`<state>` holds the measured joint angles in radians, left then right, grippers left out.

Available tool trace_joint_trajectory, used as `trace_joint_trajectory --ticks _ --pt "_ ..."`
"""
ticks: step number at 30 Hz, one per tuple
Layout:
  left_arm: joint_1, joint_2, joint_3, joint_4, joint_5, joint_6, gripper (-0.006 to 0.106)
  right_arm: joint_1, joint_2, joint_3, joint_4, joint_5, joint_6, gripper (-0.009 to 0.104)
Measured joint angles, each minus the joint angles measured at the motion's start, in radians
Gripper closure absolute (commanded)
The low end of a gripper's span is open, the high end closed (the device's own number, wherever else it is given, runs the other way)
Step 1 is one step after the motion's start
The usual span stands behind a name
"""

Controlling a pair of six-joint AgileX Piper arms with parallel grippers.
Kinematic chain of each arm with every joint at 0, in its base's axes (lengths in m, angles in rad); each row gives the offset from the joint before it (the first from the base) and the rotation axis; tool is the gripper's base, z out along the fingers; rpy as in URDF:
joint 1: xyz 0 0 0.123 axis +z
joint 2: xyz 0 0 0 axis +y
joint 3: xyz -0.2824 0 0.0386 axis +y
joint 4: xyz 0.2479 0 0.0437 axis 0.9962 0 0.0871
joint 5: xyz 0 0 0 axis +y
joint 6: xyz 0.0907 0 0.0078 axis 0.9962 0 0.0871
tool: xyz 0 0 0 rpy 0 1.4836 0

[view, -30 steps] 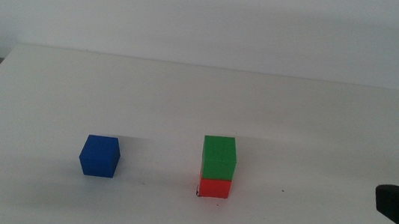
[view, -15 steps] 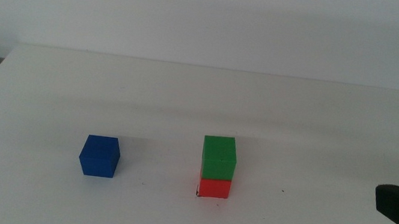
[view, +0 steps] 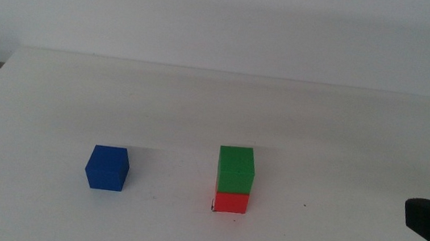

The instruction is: Stack red cubes first, then green, then blue cubes in a specific spot.

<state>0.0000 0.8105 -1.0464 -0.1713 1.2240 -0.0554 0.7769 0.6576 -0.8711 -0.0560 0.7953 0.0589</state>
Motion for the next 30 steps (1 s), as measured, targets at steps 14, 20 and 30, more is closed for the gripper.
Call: trace_joint_trajectory --ticks 14,20,30 --pt "-0.130 0.441 -0.122 0.068 -0.006 -0.063 0.008 0.000 0.000 0.000 0.000 0.000 0.000 0.003" --pt "-0.168 0.562 -0.139 0.081 -0.115 -0.088 0.008 0.000 0.000 0.000 0.000 0.000 0.000 0.003" --pt "-0.207 0.792 -0.182 0.060 -0.159 -0.079 0.008 0.000 0.000 0.000 0.000 0.000 0.000 0.003"
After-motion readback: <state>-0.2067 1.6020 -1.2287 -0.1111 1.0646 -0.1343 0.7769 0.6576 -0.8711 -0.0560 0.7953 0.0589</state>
